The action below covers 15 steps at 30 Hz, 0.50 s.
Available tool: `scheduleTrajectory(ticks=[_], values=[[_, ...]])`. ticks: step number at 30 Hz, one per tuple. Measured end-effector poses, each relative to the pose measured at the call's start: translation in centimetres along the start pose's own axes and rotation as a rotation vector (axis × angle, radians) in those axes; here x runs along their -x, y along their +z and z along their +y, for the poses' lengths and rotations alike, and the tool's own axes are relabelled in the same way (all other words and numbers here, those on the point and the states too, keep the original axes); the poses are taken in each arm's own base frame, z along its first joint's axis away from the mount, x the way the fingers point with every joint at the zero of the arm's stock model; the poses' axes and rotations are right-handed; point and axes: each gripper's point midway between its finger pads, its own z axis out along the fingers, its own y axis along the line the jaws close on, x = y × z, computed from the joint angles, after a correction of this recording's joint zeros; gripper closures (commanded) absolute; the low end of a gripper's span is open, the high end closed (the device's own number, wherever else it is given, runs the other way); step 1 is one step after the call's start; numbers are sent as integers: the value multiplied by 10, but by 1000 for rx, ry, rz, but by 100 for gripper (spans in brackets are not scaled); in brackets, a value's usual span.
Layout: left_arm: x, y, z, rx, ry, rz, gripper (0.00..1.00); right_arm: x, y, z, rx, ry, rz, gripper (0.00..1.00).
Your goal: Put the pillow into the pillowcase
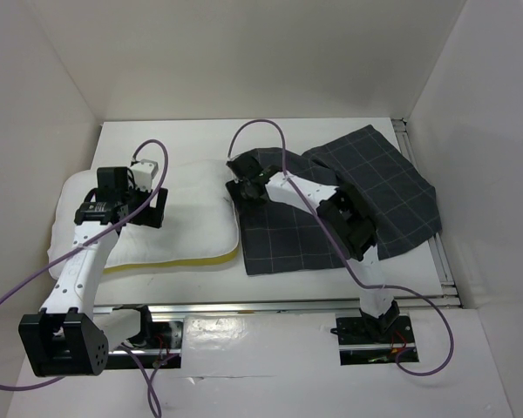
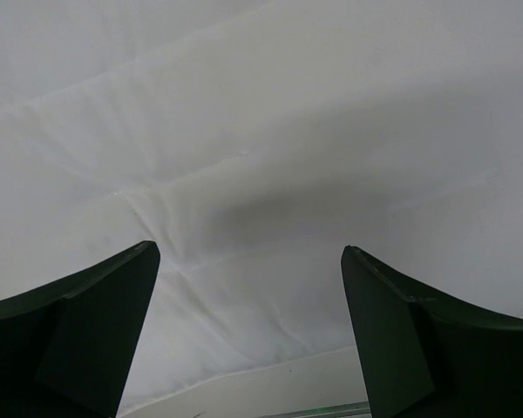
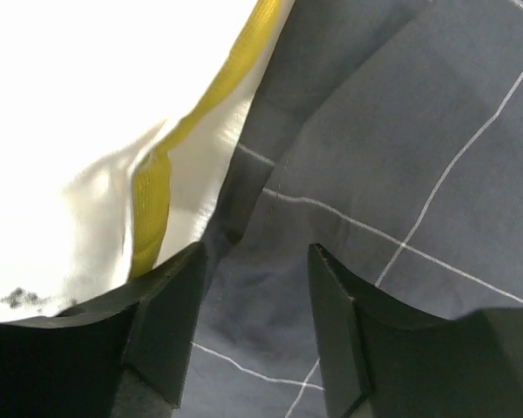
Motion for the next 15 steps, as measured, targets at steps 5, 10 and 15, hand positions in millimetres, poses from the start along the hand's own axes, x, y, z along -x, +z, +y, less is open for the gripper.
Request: scheduleTrajectory(ticks=[5, 10, 15], values=[[0, 0, 0, 0, 1, 0, 0, 2, 4, -3, -18, -1, -4, 48], [-1, 2, 1, 1, 1, 7, 0, 0, 8, -6, -38, -8, 0, 50], [-2, 5, 1, 0, 1, 15, 0, -6, 17, -12, -53, -13, 19, 55]])
